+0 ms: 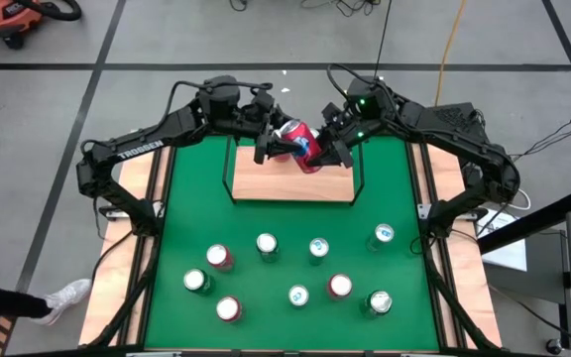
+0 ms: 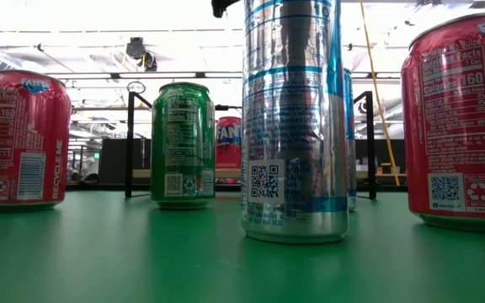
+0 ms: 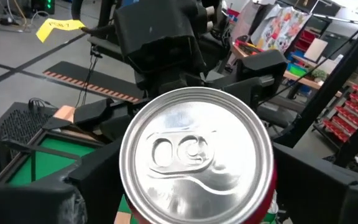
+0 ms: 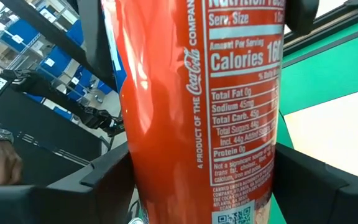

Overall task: Place canned beverage on shelf
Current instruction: Put the red soda can on the shelf aligned with the other left red soda can

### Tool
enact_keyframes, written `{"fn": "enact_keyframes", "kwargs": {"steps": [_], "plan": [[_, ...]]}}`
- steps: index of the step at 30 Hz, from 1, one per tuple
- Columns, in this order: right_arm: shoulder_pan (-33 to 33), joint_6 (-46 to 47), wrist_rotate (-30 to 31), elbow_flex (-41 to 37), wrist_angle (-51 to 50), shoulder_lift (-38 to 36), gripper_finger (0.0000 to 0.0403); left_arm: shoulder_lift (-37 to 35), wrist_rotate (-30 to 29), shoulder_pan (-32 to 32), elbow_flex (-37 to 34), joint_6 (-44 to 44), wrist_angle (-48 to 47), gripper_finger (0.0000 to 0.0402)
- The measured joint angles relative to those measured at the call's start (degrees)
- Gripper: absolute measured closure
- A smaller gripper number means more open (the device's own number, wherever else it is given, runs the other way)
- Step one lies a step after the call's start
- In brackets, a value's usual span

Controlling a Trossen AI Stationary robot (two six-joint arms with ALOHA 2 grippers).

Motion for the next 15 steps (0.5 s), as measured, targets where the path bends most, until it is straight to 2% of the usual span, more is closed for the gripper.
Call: {"fn": "enact_keyframes", "kwargs": {"steps": [9,15], "plan": [[0.0,-1.0,-0.2,0.0,-0.1,0.0,0.0105,0.0,0.1,0.0,0.0,0.2,-0.5,0.0109],[0.0,-0.7,0.0,0.0,-0.1,0.0,0.0099,0.0,0.1,0.0,0.0,0.0,-0.7,0.0116]]}}
